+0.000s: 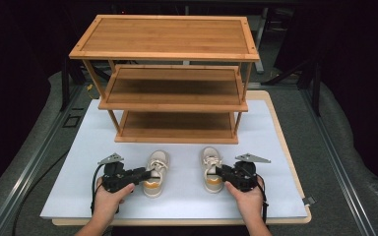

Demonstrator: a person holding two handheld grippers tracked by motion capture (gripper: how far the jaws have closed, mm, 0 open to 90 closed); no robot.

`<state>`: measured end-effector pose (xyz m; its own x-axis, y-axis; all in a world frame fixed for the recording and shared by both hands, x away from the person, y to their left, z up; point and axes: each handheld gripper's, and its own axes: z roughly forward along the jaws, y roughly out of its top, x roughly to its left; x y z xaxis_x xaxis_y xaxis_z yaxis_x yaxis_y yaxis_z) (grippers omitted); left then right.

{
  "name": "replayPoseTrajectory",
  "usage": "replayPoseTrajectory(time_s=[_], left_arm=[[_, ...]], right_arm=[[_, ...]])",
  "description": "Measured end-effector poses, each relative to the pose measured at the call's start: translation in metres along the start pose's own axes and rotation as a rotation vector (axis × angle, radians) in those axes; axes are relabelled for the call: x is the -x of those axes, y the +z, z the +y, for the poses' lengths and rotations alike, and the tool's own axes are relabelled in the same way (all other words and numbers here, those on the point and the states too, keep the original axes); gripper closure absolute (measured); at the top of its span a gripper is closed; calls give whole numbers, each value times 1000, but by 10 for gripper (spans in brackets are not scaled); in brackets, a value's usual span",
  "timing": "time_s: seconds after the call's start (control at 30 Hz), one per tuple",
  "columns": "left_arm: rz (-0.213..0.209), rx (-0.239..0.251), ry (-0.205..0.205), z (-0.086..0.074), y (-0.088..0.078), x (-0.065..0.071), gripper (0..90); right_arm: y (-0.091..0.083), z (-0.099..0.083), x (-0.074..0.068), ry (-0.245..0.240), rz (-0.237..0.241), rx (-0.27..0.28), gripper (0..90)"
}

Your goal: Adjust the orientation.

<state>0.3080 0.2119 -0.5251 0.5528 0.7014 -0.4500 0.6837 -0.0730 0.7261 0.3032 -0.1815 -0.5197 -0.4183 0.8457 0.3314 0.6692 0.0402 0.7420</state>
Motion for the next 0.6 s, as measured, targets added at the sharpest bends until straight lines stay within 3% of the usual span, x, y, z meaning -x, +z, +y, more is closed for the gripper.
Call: replayPoseTrajectory(time_s=[0.03, 0.2, 0.23, 0.37, 0.53, 0.6], left_arm=[[-1, 4, 5, -1, 0, 3, 593], [8, 8, 11, -1, 2, 5, 598], [33, -4, 31, -1, 3, 5, 609], [58, -6, 53, -1, 4, 9, 608], [52, 8, 35, -2, 7, 10, 615], [51, 9, 34, -2, 8, 11, 616]], right_arm=[[3, -1, -9, -12, 12, -1, 670], [11, -1, -23, 1, 19, -3, 671], [17, 0, -30, 3, 20, -2, 671], [25, 0, -40, 26, 33, 0, 672], [31, -2, -53, 20, 53, -5, 670], [34, -2, -59, 10, 34, 0, 669]])
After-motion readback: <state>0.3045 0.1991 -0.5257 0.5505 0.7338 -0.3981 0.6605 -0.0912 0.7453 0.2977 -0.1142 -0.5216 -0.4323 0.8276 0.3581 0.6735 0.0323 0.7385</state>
